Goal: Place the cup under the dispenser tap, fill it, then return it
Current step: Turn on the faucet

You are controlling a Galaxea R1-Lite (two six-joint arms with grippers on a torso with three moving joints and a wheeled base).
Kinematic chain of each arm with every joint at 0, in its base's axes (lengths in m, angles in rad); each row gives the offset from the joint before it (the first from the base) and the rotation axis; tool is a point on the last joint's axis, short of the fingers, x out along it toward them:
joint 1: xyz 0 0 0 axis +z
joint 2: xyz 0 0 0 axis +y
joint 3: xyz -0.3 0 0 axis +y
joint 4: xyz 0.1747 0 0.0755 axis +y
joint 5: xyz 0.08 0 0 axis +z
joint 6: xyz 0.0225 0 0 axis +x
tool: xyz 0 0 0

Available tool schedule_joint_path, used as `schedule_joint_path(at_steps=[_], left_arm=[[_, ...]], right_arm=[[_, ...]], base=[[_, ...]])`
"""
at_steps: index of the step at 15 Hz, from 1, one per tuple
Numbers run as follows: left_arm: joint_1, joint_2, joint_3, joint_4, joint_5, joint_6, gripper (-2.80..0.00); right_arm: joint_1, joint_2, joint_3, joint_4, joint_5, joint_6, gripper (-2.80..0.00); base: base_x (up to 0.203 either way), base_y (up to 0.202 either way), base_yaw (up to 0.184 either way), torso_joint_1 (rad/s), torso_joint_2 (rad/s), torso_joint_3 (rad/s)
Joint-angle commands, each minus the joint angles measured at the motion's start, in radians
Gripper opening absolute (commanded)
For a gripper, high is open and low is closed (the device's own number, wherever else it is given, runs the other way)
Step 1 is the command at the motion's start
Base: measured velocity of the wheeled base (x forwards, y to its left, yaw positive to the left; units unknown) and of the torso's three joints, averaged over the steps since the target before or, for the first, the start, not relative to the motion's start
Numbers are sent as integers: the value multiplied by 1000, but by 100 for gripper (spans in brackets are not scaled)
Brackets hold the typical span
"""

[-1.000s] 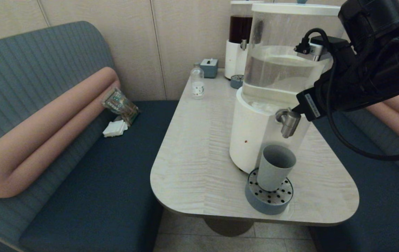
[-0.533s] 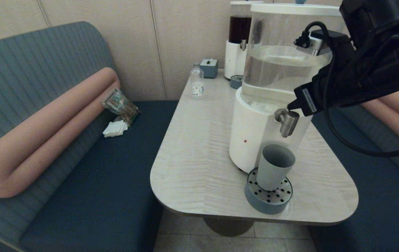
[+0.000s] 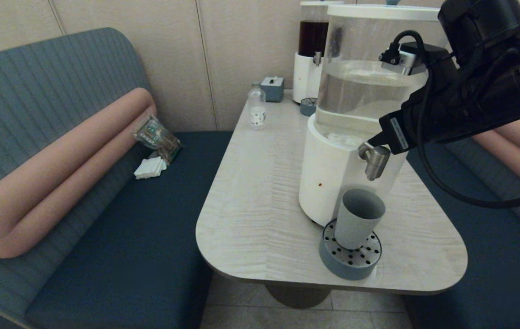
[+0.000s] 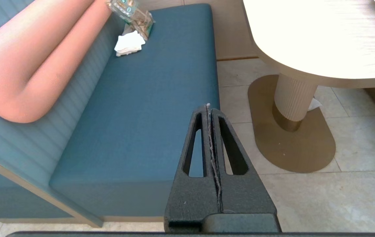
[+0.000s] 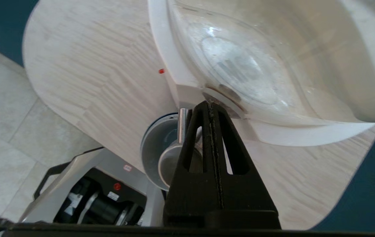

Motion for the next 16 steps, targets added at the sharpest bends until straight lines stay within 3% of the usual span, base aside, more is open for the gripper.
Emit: schedule_joint_path(at_steps=[1, 9, 16], left_arm=[[1, 1, -1, 0, 0, 1, -280], [0, 1, -1, 0, 0, 1, -280], [1, 1, -1, 0, 0, 1, -280]], right_arm=[[1, -5, 3, 7, 11, 0, -280], [-1, 1, 1, 5, 21, 3, -280], [-61, -34, 11, -18, 13, -1, -280]], base=[[0, 0, 0, 0, 0, 0], [0, 0, 0, 0, 0, 0], [0, 0, 0, 0, 0, 0]])
